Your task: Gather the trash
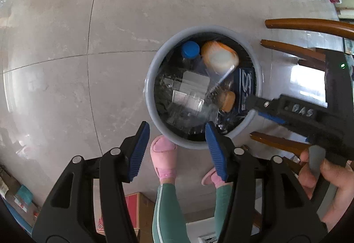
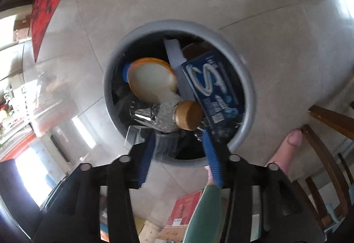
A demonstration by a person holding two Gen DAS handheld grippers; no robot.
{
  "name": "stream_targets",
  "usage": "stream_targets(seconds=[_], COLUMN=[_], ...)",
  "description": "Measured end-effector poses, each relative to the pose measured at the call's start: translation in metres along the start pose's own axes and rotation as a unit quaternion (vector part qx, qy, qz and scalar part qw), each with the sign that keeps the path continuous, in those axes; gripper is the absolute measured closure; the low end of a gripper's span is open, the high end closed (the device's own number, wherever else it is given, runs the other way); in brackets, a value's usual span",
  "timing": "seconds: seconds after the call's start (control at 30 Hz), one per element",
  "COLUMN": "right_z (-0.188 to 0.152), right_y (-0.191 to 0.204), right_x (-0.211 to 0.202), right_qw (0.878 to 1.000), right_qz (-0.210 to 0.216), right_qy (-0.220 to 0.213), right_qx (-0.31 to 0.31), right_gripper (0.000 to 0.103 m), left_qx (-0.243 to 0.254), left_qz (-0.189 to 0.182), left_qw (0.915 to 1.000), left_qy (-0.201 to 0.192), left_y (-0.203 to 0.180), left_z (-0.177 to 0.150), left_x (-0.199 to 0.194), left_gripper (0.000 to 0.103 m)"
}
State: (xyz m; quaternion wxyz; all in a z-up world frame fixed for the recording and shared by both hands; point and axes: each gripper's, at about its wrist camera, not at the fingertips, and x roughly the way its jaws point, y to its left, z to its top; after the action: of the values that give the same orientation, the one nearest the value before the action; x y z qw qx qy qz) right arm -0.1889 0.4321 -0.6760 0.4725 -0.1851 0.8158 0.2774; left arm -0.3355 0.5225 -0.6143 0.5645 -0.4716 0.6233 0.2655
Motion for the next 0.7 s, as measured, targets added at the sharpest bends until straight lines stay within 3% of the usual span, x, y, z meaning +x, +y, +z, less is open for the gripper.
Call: stream_targets(seconds=[0.07,0.23,0.37,0.53,0.63,0.7], right_z=[-0.003,-0.021,-0.051,-0.104,-0.130,-0.142], right_y=[0.000,0.007,0.024,0.052,0.059,0.060], right_x=[-0.018,-0.087,-0.163,-0.285,-0.350,-0.388], right_qw=[1.000,0.997,0.990,0.968,0.960,0.952], right_qz=[0.015,0.062,0.115,0.186,0.166,0.180], right_qy=[-0.007,-0.041,-0.065,-0.117,-0.165,-0.177], right_qx=[0.002,-0.013,-0.042,-0.119,-0.156,-0.175], right_gripper=[0.042,0.029,0.028,0.022,0.019,0.019], left_qx=[0.005,0.017,0.021,0.064,0.093,0.109], left_qz=[-0.003,-0.009,-0.019,-0.007,0.002,-0.004], left_qw=[1.0000,0.9993,0.9978,0.9911,0.9820,0.9747], left_qy=[-0.005,-0.032,-0.060,-0.117,-0.164,-0.195], left_y=[-0.003,-0.009,-0.018,-0.052,-0.083,-0.105], left_z=[-0.006,-0.018,-0.023,-0.036,-0.047,-0.054], left_x=[-0.013,-0.064,-0.116,-0.222,-0.292,-0.335], left_gripper=[0.053,0.048,0.048,0.048,0.048,0.048])
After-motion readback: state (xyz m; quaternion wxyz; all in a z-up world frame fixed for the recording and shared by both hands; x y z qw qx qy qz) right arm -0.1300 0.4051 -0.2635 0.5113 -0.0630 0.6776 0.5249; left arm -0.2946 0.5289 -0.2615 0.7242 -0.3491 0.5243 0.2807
